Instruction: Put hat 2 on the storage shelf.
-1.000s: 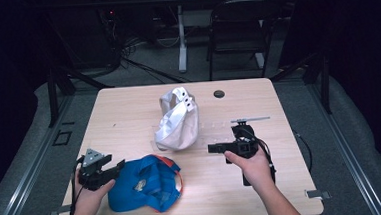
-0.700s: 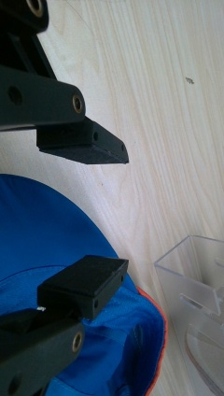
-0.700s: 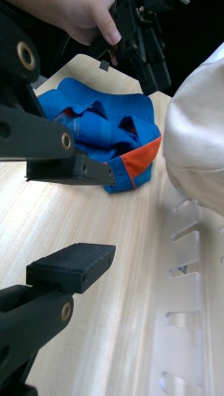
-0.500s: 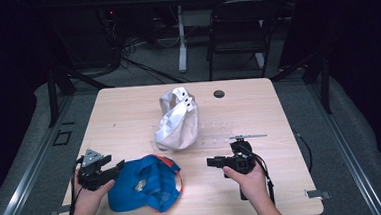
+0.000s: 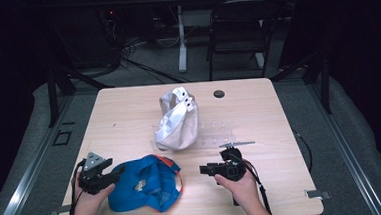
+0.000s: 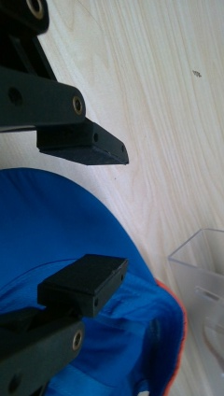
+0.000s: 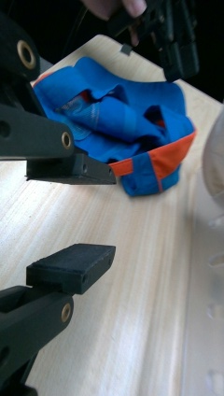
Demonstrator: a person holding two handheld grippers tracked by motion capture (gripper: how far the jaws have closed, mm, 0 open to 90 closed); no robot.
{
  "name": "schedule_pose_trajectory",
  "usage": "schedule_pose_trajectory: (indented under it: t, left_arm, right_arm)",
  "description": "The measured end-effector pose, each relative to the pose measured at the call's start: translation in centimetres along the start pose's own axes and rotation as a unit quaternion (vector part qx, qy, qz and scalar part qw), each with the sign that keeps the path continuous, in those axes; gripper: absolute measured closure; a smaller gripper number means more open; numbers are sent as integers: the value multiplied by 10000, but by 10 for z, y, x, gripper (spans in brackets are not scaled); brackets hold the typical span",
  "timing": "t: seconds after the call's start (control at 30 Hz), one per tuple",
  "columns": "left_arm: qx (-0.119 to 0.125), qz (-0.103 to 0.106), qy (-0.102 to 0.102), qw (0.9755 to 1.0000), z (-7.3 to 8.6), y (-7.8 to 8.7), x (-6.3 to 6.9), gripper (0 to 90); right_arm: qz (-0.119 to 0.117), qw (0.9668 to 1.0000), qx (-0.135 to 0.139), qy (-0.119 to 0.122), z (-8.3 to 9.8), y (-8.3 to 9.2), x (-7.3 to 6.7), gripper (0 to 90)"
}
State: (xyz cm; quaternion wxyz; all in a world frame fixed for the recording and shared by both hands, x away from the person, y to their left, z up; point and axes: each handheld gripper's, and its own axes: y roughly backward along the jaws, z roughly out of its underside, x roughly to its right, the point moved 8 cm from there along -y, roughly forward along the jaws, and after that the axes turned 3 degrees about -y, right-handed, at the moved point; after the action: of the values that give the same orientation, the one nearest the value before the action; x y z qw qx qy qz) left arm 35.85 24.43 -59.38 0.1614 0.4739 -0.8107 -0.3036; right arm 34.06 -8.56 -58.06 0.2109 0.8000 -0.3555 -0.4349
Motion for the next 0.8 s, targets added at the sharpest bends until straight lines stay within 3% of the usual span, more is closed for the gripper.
schedule_pose_trajectory:
  t: [0.13, 0.17, 0.3, 0.37, 0.43, 0.5, 0.53, 0.8]
  left_arm:
    - [-31, -30, -21, 10000, 3, 2, 0, 453]
    - [7, -27, 8, 10000, 3, 1, 1, 453]
    - [-5, -44, 93, 9999, 7, 4, -1, 437]
    - [-34, -70, 117, 9999, 9, 4, -3, 426]
    - [-105, -73, 110, 9999, 12, 5, -4, 422]
    - [-121, -84, 135, 9998, 15, 5, -3, 422]
    - [-146, -84, 122, 9998, 15, 6, -3, 422]
    - [-122, -119, 45, 9998, 19, 9, 1, 423]
  right_arm:
    - [-71, 9998, -162, 2, 8, -11, -3, 584]
    - [-66, 9995, -285, 72, 10, -14, -3, 583]
    - [-160, 9990, -363, 190, 14, -28, -11, 583]
    - [-232, 9992, 308, 54, 7, -44, -18, 582]
    - [-425, 9990, -52, 106, 11, -45, -21, 579]
    - [-495, 9983, -305, 100, 14, -49, -22, 578]
    - [-447, 9971, -603, 116, 16, -48, -21, 578]
    - [-661, 9947, -786, -41, 16, -67, -23, 580]
